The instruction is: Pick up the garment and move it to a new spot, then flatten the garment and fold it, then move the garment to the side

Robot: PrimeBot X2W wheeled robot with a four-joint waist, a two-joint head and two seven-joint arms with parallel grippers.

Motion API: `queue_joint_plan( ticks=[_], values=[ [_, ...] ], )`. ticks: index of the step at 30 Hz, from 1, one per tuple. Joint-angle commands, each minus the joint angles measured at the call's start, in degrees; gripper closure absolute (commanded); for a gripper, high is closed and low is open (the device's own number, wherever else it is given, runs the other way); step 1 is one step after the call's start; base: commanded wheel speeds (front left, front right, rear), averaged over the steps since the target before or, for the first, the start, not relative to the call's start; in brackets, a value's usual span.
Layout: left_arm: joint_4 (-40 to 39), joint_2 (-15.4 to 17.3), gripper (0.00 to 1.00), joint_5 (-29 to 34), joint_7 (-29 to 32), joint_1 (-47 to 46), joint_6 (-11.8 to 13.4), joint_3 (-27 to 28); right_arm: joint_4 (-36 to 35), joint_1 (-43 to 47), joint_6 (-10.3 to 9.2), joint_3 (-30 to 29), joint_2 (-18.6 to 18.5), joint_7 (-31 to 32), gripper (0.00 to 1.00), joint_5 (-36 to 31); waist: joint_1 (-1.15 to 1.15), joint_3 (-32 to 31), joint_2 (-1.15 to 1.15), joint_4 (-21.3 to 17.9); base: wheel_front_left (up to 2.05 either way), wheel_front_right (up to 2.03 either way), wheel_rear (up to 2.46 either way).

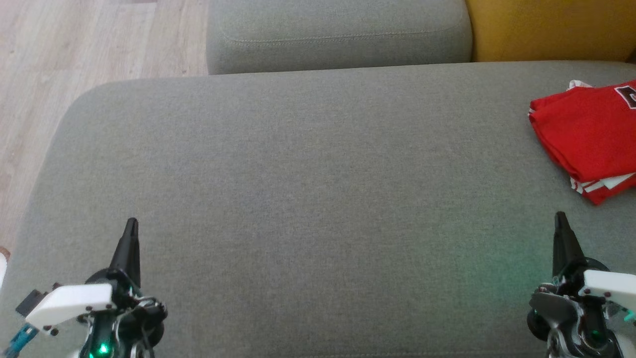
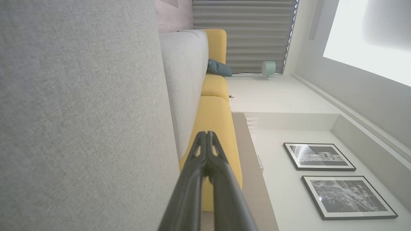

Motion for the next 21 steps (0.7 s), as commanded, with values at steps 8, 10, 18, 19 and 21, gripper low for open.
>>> queue_joint_plan(
  ticks=[8, 10, 18, 19, 21],
  values=[
    [-2.1, 0.5, 1.0, -0.2, 0.4, -3.2, -0.4, 2.0, -2.2, -3.2, 0.39, 1.2, -0.3, 0.3, 1.0, 0.4, 0.0, 0.0, 0.0, 0.0, 0.0, 0.0, 0.0],
    [-2.1, 0.5, 1.0, -0.2, 0.4, -3.2, -0.4, 2.0, -2.2, -3.2, 0.39, 1.2, -0.3, 0.3, 1.0, 0.4, 0.0, 0.0, 0.0, 0.0, 0.0, 0.0, 0.0],
    [-2.1, 0.5, 1.0, -0.2, 0.4, -3.2, -0.4, 2.0, -2.2, -3.2, 0.39, 1.2, -0.3, 0.3, 1.0, 0.4, 0.0, 0.0, 0.0, 0.0, 0.0, 0.0, 0.0],
    [-2.1, 0.5, 1.0, -0.2, 0.4, -3.2, -0.4, 2.0, -2.2, -3.2, 0.39, 1.2, -0.3, 0.3, 1.0, 0.4, 0.0, 0.0, 0.0, 0.0, 0.0, 0.0, 0.0],
    [-2.1, 0.5, 1.0, -0.2, 0.4, -3.2, -0.4, 2.0, -2.2, -3.2, 0.39, 1.2, -0.3, 0.3, 1.0, 0.4, 0.0, 0.0, 0.0, 0.0, 0.0, 0.0, 0.0]
  ],
)
